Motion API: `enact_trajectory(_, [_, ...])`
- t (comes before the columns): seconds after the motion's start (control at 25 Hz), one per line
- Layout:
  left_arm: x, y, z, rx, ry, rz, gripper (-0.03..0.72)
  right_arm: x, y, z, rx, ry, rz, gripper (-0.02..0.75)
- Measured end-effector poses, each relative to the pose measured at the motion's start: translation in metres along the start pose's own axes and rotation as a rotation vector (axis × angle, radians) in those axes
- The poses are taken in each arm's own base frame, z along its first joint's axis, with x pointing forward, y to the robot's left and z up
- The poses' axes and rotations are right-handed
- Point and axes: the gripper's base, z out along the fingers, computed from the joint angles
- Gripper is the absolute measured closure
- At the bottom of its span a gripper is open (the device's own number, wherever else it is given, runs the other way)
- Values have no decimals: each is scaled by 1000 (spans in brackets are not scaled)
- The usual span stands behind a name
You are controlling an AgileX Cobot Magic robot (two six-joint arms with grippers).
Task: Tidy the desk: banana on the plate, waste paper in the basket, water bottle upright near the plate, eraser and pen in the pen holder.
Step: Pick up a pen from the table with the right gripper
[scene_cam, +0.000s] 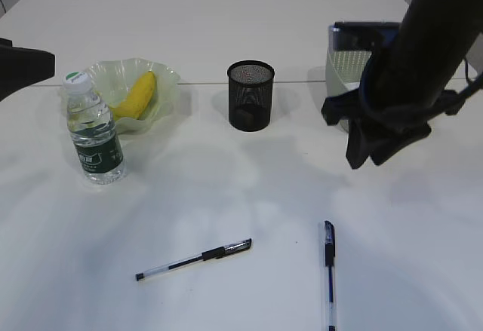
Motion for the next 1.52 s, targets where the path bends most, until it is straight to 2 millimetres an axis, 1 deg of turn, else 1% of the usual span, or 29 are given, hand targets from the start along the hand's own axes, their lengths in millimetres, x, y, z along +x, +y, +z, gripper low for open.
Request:
enact_trajectory(0.2, [0, 0, 0, 0, 1, 2, 181, 27, 9, 42, -4, 29, 14, 500])
enact_trajectory(0.36, [0, 0, 0, 2, 2, -1, 181, 42, 11, 64, -3, 40, 36, 500])
enact_trajectory(0.64, [0, 0, 0, 4, 4, 0, 181, 47, 8, 79, -9, -31, 87, 500])
enact_trajectory(0.92, [1, 0, 0, 4, 6, -3, 181, 51, 6, 89, -17, -73, 119, 500])
enact_trajectory(1.12, [1, 0, 0, 4, 6, -5, 181, 49, 6, 92, -28, -106, 143, 500])
enact_trajectory(1.32, [1, 0, 0, 4, 6, -7, 181, 47, 5, 115, -19, -67, 162, 500])
enact_trajectory(1.52, [0, 0, 0, 4, 6, -7, 181, 44, 5, 124, -33, -74, 191, 500])
